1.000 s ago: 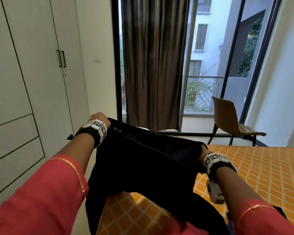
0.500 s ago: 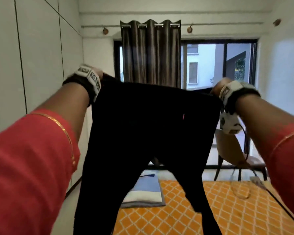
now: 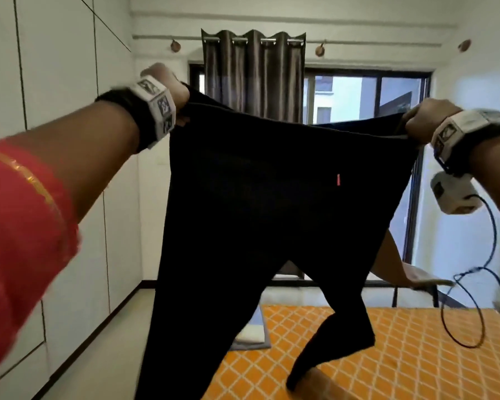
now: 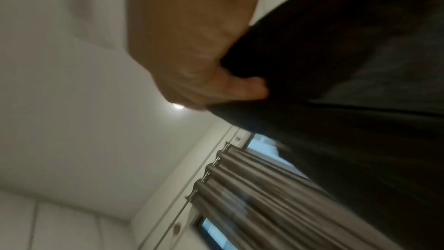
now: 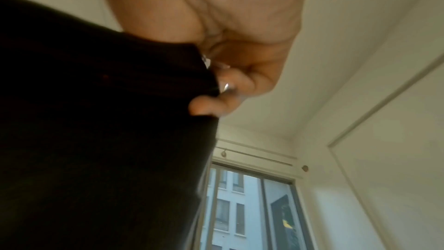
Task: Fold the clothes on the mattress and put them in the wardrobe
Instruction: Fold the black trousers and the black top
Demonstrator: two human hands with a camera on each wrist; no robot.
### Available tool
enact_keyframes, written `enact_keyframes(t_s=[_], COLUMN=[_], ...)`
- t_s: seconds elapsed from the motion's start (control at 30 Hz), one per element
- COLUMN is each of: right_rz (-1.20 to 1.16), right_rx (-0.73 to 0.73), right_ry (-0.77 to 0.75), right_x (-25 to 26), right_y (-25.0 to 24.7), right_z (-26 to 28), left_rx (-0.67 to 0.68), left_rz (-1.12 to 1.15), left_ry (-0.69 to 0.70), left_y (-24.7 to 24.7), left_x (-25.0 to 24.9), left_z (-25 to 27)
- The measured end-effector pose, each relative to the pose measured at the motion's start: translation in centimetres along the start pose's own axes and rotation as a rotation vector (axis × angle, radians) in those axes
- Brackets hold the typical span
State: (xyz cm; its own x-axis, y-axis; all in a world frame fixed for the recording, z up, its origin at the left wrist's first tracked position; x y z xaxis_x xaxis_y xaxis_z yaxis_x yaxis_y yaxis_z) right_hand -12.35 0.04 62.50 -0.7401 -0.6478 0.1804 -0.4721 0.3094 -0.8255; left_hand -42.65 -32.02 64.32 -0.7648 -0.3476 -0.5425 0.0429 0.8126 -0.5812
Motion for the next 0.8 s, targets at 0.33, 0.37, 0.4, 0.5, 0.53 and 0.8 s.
enact_keyframes(t_s=[0.33,0.37,0.4,0.5,0.53,0.8], right_rz=[0.036,0.025,-0.015,-0.254,-0.295,-0.606], right_rx=[0.714,0.83,0.909,0.956,0.902,0.233], right_ry=[-0.192,-0.236,-0.26,-0.295,-0.302,-0.141], right_x=[-9.3,-10.0,-10.6,-13.3,-13.8,-14.9], right_y=[21.6,24.7,27.1,31.8,32.3,28.8], right_z=[21.5,24.3,27.1,33.7,35.6,41.8], left_rx=[0.572,0.653,0.721,0.783,0.767,0.469], left_rz=[0.198,0.197,0.197,0.235,0.253,0.256], left_ry=[-0.072,-0.161,-0.249,-0.405,-0.436,-0.091], left_y=[15.5,17.1,18.1,18.8,18.6,16.5], left_x=[18.1,20.3,22.1,25.3,25.7,24.4], left_z=[24.1,26.8,29.5,36.3,38.1,45.2])
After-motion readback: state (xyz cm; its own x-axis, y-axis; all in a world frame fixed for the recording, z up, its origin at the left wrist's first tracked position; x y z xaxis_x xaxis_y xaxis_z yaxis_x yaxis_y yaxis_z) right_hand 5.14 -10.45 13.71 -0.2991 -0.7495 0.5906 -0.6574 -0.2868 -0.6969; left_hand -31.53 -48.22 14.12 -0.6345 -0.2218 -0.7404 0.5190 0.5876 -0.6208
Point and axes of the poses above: each hand's wrist, its own z-axis away from the middle knuckle, its own y-axis out of the palm, x = y × z, the point moved 3 cm from there along -z, towards the middle knuckle, and after that the axes turned 13 degrees about x, right-handed, at the moved point
